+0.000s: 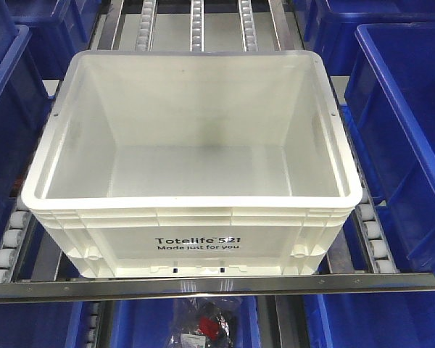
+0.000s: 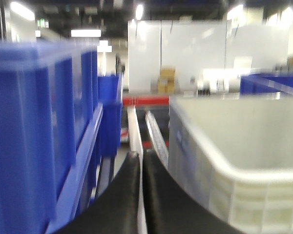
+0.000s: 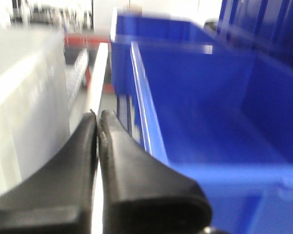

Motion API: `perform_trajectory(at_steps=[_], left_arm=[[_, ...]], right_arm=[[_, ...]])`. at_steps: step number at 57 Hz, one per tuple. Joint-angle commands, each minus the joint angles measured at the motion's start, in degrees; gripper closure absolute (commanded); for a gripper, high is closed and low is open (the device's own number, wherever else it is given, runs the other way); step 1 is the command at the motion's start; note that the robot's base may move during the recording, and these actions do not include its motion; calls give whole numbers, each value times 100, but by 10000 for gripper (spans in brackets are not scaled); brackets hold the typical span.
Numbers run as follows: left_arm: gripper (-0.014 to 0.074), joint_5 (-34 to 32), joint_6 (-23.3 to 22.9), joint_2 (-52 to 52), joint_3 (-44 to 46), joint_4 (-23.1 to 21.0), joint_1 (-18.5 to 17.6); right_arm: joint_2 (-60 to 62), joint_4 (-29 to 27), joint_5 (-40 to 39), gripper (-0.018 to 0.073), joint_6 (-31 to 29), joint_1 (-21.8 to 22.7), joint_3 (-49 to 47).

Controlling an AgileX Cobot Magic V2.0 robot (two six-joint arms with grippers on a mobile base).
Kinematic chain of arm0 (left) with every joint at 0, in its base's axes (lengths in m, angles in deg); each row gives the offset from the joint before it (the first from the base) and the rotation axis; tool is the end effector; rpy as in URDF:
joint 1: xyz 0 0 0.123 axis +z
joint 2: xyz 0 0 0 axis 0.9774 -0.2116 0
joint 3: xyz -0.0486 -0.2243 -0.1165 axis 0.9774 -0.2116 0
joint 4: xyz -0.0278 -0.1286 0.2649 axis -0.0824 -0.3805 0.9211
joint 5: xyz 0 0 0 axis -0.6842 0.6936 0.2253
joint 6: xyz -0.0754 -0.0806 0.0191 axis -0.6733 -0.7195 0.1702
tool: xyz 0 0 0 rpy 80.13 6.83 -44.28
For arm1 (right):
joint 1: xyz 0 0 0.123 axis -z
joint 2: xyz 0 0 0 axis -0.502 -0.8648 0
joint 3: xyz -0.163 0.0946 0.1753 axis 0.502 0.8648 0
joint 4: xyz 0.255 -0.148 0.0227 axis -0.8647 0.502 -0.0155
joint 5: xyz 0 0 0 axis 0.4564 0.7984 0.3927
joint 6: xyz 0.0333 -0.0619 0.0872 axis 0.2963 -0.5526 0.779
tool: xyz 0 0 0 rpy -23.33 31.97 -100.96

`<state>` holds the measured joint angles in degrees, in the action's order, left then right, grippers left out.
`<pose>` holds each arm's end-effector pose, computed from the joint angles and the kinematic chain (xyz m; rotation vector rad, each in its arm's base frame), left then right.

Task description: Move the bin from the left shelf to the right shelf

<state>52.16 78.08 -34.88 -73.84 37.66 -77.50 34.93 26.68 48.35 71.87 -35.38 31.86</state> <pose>0.1474 0.0000 0.2233 -0.0377 1.3446 -0.0495 0.1470 0.0146 0.2214 -0.1029 1.3485 0.0420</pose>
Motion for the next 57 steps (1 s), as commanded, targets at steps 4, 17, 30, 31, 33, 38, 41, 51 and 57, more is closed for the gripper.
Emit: perform_trajectory(at_steps=[4, 17, 30, 31, 33, 38, 41, 51, 57], left_arm=[[603, -757, -113, 75, 448, 64, -40], [603, 1106, -84, -967, 2134, 79, -40], [603, 1922, -55, -1721, 2801, 37, -173], [603, 1941, -55, -1720, 2795, 28, -173], [603, 2055, -61, -1720, 2786, 29, -173], [603, 2237, -56, -1720, 2786, 51, -183], [603, 2249, -55, -1720, 2786, 93, -216], [601, 2255, -96, -1732, 2786, 35, -216], [587, 2254, -96, -1753, 2792, 35, -216]], right_arm=[[50, 14, -1748, 566, 330, 2, -27], [-937, 258, -390, 566, 590, 2, -1476], [-2031, 149, 1157, 566, 753, 2, -2555], [-2057, 154, 1218, 566, 753, 2, -2563], [-2104, 154, 1271, 566, 753, 2, -2570], [-2169, 154, 1308, 566, 753, 2, -2570], [-2169, 154, 1308, 566, 753, 2, -2570], [-2169, 171, 1427, 561, 753, 2, -2570], [-2169, 195, 1469, 538, 749, 2, -2570]])
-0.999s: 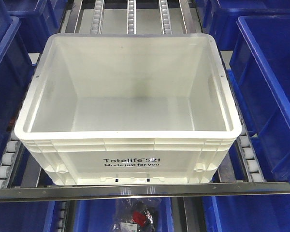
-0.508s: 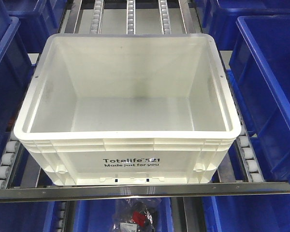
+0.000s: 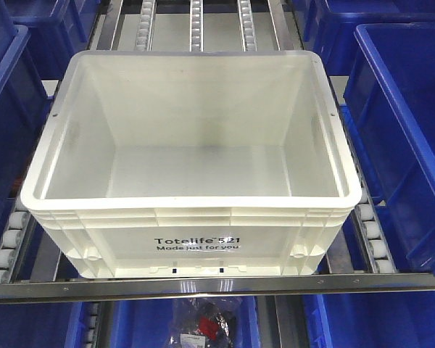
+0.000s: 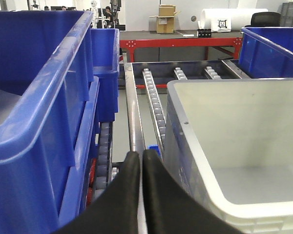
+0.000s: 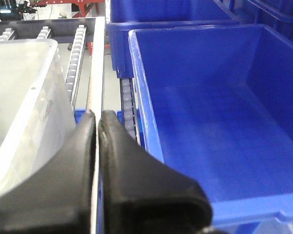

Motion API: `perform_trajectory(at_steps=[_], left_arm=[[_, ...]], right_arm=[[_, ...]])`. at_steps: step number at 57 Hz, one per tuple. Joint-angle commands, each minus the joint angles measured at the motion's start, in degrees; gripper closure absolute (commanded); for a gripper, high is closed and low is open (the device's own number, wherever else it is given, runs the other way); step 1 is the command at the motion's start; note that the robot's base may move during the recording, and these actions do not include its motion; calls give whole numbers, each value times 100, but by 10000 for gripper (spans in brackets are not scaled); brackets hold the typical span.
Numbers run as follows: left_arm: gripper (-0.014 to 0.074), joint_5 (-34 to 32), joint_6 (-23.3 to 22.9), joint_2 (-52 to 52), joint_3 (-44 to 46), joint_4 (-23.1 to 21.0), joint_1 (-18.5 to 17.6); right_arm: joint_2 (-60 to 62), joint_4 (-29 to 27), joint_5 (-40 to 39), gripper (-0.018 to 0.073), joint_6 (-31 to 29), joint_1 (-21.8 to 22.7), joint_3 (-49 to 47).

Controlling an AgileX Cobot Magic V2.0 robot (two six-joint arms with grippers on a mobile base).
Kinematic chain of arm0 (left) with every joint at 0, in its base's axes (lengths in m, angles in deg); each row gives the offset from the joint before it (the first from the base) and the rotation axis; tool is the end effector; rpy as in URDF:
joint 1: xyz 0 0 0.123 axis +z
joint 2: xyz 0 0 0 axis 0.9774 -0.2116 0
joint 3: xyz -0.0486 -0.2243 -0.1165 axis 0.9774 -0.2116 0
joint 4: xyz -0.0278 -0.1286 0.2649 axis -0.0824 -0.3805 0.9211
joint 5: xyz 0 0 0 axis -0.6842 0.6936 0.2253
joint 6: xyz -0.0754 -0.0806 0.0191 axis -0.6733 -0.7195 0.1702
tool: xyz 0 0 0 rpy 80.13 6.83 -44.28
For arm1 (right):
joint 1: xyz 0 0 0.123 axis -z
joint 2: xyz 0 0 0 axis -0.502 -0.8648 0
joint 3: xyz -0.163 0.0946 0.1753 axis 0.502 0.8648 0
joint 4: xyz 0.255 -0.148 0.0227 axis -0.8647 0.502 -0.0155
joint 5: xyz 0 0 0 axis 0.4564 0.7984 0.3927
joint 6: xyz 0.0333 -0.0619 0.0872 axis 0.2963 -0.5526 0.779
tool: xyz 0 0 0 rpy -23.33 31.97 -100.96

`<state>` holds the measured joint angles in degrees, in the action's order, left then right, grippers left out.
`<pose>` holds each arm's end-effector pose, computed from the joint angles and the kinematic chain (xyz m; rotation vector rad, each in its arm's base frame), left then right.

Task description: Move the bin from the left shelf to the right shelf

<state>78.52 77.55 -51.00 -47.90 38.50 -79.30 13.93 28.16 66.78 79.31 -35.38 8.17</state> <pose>0.1589 -0.0024 0.3100 -0.0364 1.6329 -0.0493 0.1772 0.0146 0.2936 -0.0179 1.6269 0.1009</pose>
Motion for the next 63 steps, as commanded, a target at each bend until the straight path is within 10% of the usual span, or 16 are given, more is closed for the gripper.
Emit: perform_trajectory(at_steps=[1, 31, 63], left_arm=[[580, -381, -43, -147, 198, -49, -35], [-26, -255, -38, -271, 235, -32, -416], [11, 1772, 133, -3789, 2955, 101, -1165]], right_arm=[[-70, 48, -372, 533, 5, 2, -201], [-241, 65, -352, 38, -15, -216, -222], [-3444, -540, 1580, 48, -9, -1141, -3089]])
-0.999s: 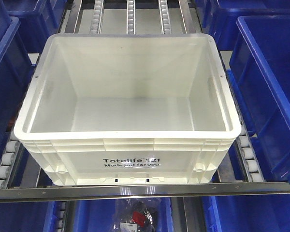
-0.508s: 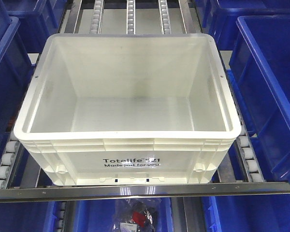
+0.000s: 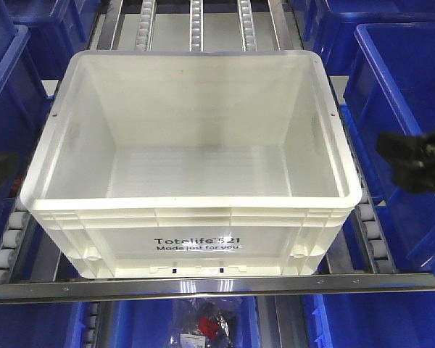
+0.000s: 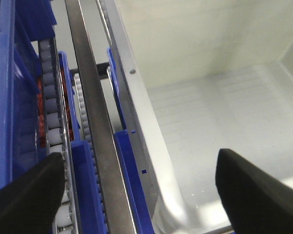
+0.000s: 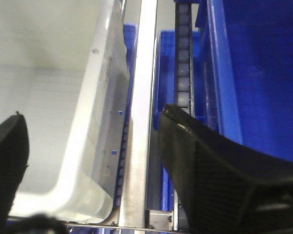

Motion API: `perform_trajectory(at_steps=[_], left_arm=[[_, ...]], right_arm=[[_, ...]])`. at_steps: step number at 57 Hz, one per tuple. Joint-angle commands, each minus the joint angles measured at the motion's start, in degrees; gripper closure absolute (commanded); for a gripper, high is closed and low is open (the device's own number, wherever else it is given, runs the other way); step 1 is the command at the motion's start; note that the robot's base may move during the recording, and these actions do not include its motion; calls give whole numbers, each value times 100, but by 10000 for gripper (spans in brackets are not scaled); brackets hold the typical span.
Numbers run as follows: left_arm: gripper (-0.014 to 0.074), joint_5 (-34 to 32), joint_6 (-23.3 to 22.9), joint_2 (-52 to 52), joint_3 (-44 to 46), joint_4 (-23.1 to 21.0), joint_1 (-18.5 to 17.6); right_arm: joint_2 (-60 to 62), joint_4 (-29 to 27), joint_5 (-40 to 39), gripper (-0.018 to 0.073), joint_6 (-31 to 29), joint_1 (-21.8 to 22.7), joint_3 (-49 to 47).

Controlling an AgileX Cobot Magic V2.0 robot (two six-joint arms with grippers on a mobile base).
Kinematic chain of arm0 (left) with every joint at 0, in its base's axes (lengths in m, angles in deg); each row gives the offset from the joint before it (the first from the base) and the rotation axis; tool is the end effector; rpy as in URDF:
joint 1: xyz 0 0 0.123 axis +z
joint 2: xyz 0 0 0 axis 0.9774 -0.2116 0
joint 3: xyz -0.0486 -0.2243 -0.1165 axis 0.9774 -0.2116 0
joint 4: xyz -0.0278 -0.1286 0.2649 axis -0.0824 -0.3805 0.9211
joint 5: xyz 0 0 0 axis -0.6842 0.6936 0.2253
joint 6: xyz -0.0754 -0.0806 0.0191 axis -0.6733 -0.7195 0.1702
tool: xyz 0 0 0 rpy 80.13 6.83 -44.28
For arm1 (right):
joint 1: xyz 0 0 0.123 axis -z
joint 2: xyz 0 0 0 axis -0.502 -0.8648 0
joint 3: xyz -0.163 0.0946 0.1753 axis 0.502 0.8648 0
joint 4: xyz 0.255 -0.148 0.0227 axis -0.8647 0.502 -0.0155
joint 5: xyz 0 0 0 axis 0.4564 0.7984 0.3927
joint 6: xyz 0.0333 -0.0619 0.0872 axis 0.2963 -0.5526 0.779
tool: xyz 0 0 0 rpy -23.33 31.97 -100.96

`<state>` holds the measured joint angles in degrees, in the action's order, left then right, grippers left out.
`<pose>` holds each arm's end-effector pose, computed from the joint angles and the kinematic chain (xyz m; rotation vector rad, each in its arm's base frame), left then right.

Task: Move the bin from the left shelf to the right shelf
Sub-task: 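Lower both grippers onto the crate's side rims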

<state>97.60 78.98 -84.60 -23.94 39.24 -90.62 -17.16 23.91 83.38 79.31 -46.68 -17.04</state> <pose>0.2448 -0.0511 0.3213 0.1848 2.1270 -0.1054 0.2565 0.0755 0.3195 -0.1573 2.0226 0.2589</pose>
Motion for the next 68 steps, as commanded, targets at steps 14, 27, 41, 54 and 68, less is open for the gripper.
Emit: perform_trajectory(at_steps=[14, 27, 41, 54, 68], left_arm=[[11, 632, -206, -1837, 1870, 87, -33], [11, 1248, -653, -2773, 2690, 389, -33], [11, 1360, -653, -3349, 2964, 393, -33], [17, 1377, -653, -3631, 2964, 374, -33], [277, 1428, -653, -3792, 2964, 325, -33]], right_arm=[[-1940, -453, 1205, 50, -14, 2, -2229], [-3039, -369, 2159, 50, -14, 2, -3298], [-3733, 20, 2795, 50, 4, 2, -3860], [-3997, -78, 2797, 72, 4, 2, -3911], [-4195, -170, 2756, 322, 4, 2, -3911]])
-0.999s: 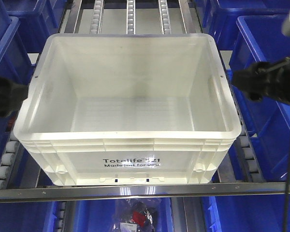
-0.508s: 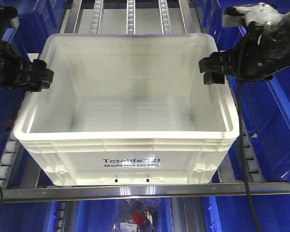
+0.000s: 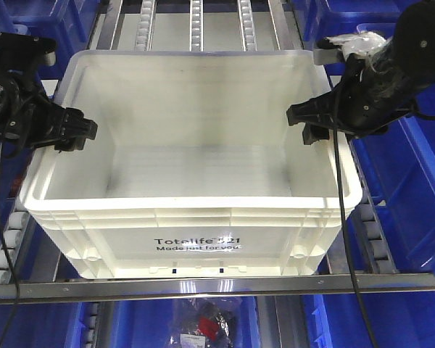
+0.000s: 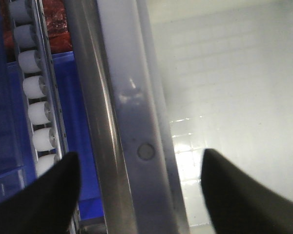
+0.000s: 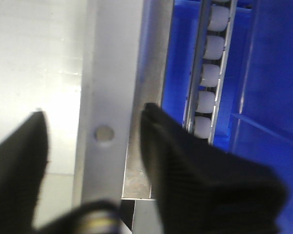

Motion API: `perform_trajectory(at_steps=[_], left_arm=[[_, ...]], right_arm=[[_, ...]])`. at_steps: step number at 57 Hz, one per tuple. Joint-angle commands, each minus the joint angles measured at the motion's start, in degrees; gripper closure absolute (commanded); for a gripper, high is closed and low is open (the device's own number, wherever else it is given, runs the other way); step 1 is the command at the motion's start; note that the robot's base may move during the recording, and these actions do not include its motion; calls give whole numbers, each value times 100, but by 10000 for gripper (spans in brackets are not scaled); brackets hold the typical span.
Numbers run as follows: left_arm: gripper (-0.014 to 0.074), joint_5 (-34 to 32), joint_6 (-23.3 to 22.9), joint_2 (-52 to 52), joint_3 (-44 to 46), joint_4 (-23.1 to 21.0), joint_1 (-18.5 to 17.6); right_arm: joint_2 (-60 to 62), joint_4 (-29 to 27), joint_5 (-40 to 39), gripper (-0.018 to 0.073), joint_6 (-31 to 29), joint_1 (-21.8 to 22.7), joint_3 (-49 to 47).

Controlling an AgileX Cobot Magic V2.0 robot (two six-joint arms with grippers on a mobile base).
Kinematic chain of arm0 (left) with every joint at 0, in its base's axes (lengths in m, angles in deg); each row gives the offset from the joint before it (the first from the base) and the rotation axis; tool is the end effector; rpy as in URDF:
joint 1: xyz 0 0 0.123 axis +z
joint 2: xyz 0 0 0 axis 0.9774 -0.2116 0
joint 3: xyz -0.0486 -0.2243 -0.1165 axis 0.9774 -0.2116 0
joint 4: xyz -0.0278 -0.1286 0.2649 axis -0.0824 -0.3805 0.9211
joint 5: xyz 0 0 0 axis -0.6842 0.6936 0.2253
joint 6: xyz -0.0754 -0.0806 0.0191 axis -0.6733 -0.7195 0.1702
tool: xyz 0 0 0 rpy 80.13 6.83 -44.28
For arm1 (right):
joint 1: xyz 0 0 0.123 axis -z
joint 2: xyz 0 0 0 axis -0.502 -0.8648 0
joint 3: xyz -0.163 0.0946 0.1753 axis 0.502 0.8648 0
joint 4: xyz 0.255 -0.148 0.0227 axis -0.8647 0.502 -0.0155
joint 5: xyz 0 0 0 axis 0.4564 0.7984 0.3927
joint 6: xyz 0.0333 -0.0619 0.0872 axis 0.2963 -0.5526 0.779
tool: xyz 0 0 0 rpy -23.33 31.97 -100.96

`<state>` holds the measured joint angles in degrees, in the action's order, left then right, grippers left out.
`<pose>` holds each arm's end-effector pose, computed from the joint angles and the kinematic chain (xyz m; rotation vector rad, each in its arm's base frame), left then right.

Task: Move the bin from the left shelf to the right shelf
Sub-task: 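Lower both grippers onto the crate's side rims, then close both grippers on the rims and pull the crate toward the robot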

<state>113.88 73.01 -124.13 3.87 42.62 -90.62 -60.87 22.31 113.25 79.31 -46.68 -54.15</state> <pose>0.3759 -0.0741 0.2619 0.1132 2.6084 0.0140 0.3917 0.1178 0.2619 -0.1889 2.6586 0.1592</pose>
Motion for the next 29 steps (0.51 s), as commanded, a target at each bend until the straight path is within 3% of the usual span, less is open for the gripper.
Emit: perform_trajectory(at_steps=[1, 9, 12, 29], left_arm=[[318, -195, -57, 162, 183, -13, -33], [554, -143, -57, 143, 183, -2, -33], [606, -137, -45, 143, 183, 38, -33], [604, 91, -46, 279, 178, -15, -33]], right_arm=[[167, -16, -231, 343, 4, 2, -199], [137, -21, -251, 531, 4, 2, -199], [137, 6, -251, 573, 4, 2, -199], [246, 135, -83, 567, 14, 2, -261]])
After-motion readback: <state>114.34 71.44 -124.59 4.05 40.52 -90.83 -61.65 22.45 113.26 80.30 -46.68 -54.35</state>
